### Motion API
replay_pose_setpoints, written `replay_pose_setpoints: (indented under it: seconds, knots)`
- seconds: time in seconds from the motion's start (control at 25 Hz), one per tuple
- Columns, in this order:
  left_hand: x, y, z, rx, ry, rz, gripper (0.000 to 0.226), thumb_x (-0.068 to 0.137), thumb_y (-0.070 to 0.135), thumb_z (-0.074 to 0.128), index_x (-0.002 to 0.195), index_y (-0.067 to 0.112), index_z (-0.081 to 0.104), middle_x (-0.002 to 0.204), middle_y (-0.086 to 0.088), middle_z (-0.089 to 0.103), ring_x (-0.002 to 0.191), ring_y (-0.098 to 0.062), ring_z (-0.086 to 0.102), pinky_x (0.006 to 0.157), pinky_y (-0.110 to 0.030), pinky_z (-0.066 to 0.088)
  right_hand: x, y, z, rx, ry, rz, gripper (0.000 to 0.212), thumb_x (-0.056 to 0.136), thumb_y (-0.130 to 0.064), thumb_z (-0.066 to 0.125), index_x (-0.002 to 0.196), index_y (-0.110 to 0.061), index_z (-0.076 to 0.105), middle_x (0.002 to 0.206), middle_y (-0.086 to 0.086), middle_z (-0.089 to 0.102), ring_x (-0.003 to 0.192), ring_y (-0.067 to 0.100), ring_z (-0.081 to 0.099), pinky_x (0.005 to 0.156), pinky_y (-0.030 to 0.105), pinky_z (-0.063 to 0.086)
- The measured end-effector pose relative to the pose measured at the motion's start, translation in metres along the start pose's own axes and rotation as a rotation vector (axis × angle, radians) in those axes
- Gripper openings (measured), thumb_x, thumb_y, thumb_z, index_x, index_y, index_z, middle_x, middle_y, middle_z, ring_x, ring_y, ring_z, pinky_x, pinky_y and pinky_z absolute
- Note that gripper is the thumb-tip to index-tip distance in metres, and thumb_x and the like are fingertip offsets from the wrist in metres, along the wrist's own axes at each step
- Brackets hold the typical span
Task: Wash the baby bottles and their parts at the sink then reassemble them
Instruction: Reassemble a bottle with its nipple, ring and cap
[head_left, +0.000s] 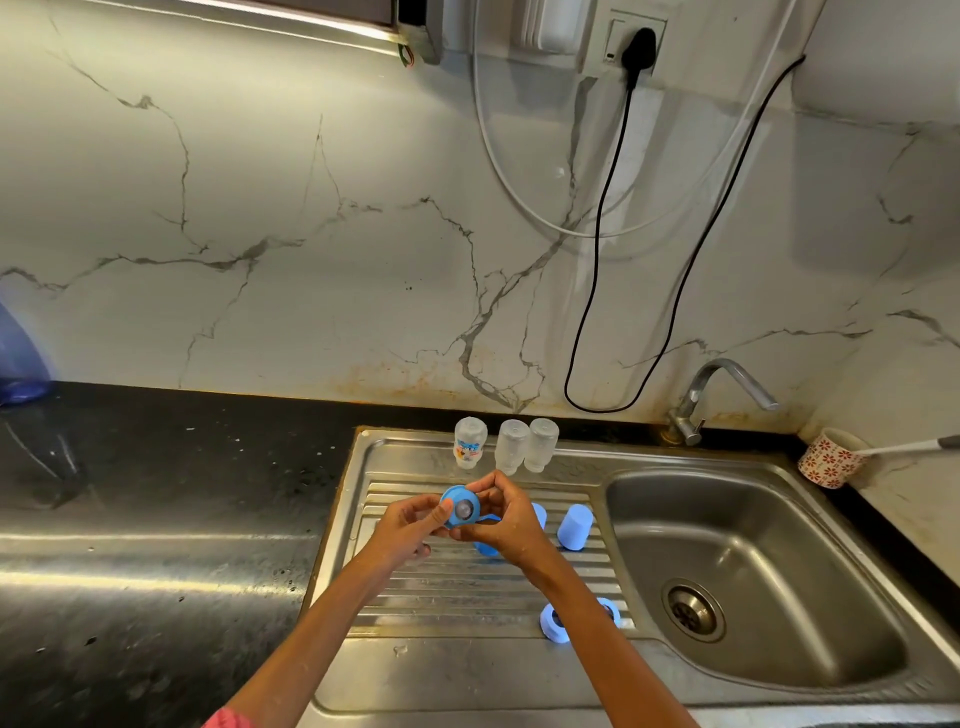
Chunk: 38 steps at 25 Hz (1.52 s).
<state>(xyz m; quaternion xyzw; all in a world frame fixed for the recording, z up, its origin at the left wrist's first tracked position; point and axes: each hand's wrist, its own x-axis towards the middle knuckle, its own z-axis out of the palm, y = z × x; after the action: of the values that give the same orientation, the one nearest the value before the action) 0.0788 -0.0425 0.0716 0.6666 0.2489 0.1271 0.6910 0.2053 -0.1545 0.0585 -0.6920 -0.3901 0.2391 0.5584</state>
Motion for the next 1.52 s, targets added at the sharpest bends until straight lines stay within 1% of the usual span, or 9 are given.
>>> replay_pose_setpoints:
  seconds: [0.16, 0.32, 0.6, 0.76, 0.92, 1.0, 1.16, 1.36, 1.52]
  knots:
    - [0.01, -0.012, -0.003, -0.096, 0.074, -0.038, 0.019, 0.085, 0.032, 0.061, 0.098, 0.019, 0.064, 0.094, -0.007, 0.068, 0.084, -0.013, 0.063, 0.057, -0.02, 0.044, -0.002, -0.002, -0.005, 0.186, -0.04, 0.084, 0.032, 0.08, 0.001, 0.07, 0.108, -0.009, 0.056, 0.101, 0.016, 0.066, 0.087, 0.014, 0.068, 0.072, 0.024, 0.056]
    - [0.017, -0.012, -0.007, -0.15, 0.004, -0.13, 0.008, 0.091, 0.018, 0.058, 0.096, 0.015, 0.064, 0.091, -0.006, 0.066, 0.085, -0.014, 0.063, 0.06, -0.023, 0.045, -0.001, 0.0, -0.007, 0.288, -0.066, 0.163, 0.034, 0.083, 0.003, 0.065, 0.114, -0.008, 0.056, 0.1, 0.015, 0.067, 0.086, 0.017, 0.069, 0.072, 0.025, 0.057]
    - [0.02, -0.011, -0.005, 0.014, -0.086, -0.084, 0.015, 0.098, 0.026, 0.045, 0.101, 0.021, 0.059, 0.094, 0.002, 0.065, 0.087, -0.009, 0.06, 0.068, -0.026, 0.044, 0.011, 0.003, -0.012, 0.172, -0.155, 0.22, 0.022, 0.09, -0.003, 0.059, 0.109, -0.014, 0.06, 0.103, 0.005, 0.067, 0.09, 0.011, 0.065, 0.076, 0.021, 0.053]
    - [0.021, -0.023, -0.003, -0.043, -0.088, -0.112, 0.012, 0.096, 0.025, 0.049, 0.102, 0.022, 0.06, 0.096, -0.002, 0.065, 0.088, -0.013, 0.06, 0.074, -0.03, 0.046, 0.011, 0.007, -0.012, 0.146, -0.188, 0.239, 0.021, 0.093, -0.001, 0.054, 0.111, -0.011, 0.057, 0.102, -0.001, 0.064, 0.093, 0.01, 0.062, 0.08, 0.021, 0.053]
    - [0.024, -0.03, -0.001, -0.085, 0.032, -0.224, 0.025, 0.092, 0.044, 0.051, 0.104, 0.024, 0.059, 0.103, -0.002, 0.064, 0.092, -0.018, 0.061, 0.073, -0.029, 0.048, 0.011, 0.019, -0.002, -0.155, -0.008, 0.052, 0.025, 0.082, 0.009, 0.063, 0.106, 0.002, 0.062, 0.104, 0.001, 0.058, 0.102, 0.015, 0.056, 0.082, 0.014, 0.049]
    - [0.025, -0.028, 0.001, -0.103, 0.051, -0.269, 0.028, 0.091, 0.048, 0.051, 0.104, 0.024, 0.06, 0.104, -0.002, 0.064, 0.095, -0.019, 0.063, 0.073, -0.03, 0.05, 0.009, 0.024, 0.004, -0.21, -0.016, -0.019, 0.026, 0.078, 0.014, 0.063, 0.102, 0.004, 0.066, 0.109, -0.002, 0.052, 0.105, 0.011, 0.054, 0.083, 0.012, 0.049]
    - [0.025, -0.031, 0.0, -0.127, 0.114, -0.219, 0.021, 0.087, 0.022, 0.065, 0.107, 0.015, 0.066, 0.102, -0.008, 0.068, 0.093, -0.021, 0.065, 0.068, -0.028, 0.051, 0.002, 0.025, 0.008, -0.201, -0.027, -0.007, 0.029, 0.08, 0.014, 0.059, 0.101, -0.004, 0.069, 0.114, 0.002, 0.058, 0.101, 0.001, 0.058, 0.083, 0.013, 0.05]
    - [0.019, -0.037, 0.003, -0.197, 0.181, -0.133, 0.013, 0.088, 0.003, 0.059, 0.097, 0.01, 0.067, 0.093, -0.013, 0.068, 0.083, -0.021, 0.067, 0.064, -0.028, 0.056, -0.007, 0.021, 0.022, 0.072, 0.104, 0.162, 0.018, 0.087, -0.009, 0.065, 0.101, -0.017, 0.058, 0.1, 0.001, 0.063, 0.093, 0.018, 0.066, 0.073, 0.03, 0.059]
    - [0.023, -0.055, 0.006, -0.15, 0.211, -0.024, 0.017, 0.086, -0.004, 0.059, 0.093, 0.008, 0.069, 0.097, -0.018, 0.067, 0.093, -0.032, 0.066, 0.072, -0.035, 0.059, -0.003, 0.028, 0.036, 0.036, 0.213, 0.212, 0.017, 0.087, -0.013, 0.066, 0.101, -0.015, 0.057, 0.093, 0.002, 0.063, 0.088, 0.02, 0.066, 0.065, 0.027, 0.059]
